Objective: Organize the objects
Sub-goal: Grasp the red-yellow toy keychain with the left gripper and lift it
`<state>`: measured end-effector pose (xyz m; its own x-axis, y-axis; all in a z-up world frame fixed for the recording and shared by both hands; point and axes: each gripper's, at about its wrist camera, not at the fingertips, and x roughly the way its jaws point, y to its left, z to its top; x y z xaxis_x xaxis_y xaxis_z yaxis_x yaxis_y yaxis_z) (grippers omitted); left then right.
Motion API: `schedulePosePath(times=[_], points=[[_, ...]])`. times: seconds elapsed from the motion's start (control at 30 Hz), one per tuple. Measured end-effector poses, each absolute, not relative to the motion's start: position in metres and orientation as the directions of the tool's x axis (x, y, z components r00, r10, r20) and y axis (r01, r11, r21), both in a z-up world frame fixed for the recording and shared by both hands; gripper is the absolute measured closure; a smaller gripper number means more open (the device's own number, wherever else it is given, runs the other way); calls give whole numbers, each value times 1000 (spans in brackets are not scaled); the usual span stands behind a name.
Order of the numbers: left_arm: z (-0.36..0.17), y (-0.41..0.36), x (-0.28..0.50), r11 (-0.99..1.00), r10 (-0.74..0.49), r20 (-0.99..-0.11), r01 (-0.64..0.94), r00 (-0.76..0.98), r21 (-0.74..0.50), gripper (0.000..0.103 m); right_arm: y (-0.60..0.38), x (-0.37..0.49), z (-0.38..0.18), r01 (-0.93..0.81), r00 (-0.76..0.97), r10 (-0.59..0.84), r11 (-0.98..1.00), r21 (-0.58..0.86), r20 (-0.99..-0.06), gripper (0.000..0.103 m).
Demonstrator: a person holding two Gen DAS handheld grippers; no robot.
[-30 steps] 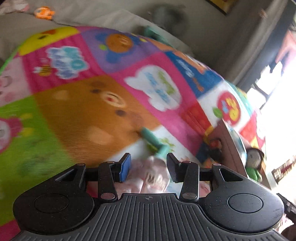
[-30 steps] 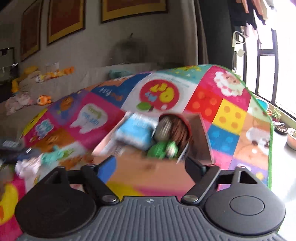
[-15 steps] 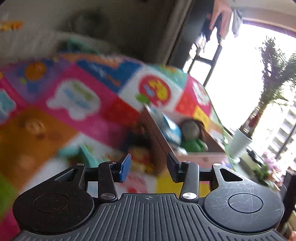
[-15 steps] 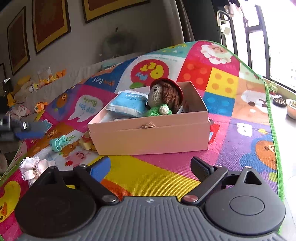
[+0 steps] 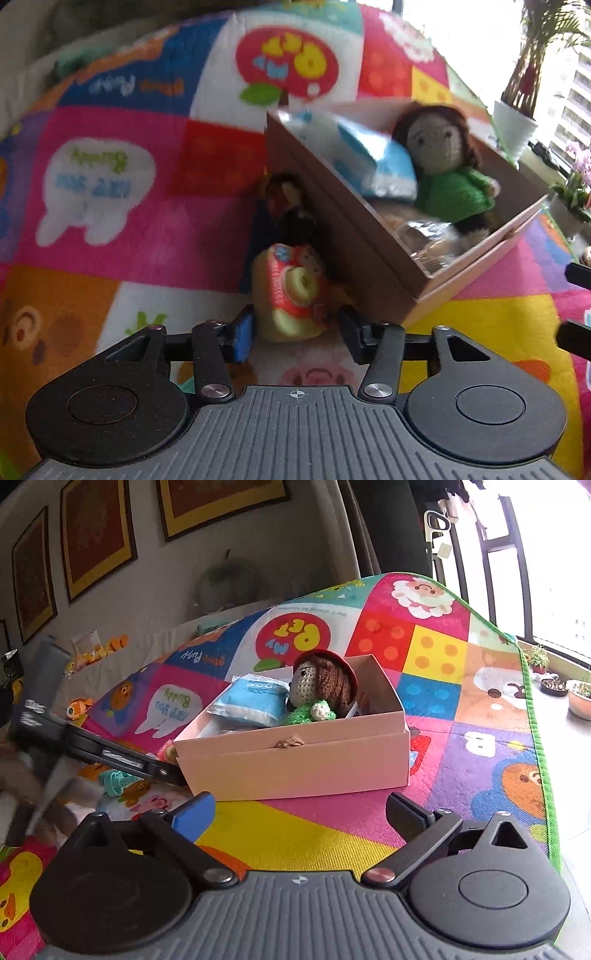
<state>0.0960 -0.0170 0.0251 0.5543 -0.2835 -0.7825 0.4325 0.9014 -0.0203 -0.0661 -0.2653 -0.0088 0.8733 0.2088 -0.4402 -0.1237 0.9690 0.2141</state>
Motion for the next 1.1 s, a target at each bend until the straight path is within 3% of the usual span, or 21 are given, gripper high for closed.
schedulePosePath(times=[0.17,0.3,0.57,0.8,0.93,1.1], points=[[21,-18,111,913,-287,-764,406,578,-36,43,-266,-66,-8,-127,874,215,967,222,-436,3],[20,-21,111,916,-263,-756,400,600,0,52,-265,-68,-9,-125,873,215,966,224,-438,3],[35,2,83,915,-316,-715,398,623,-57,54,-264,-65,-8,-116,868,211,966,230,-449,0],[70,47,21,907,-415,-570,372,709,-198,55,-264,-59,-11,-104,849,208,967,232,-486,0],[79,83,-15,914,-403,-512,309,759,-262,55,-254,-53,-10,-124,820,214,972,200,-531,0],[76,124,-36,927,-345,-504,202,792,-316,55,-197,-65,7,-396,716,449,892,219,-534,0]])
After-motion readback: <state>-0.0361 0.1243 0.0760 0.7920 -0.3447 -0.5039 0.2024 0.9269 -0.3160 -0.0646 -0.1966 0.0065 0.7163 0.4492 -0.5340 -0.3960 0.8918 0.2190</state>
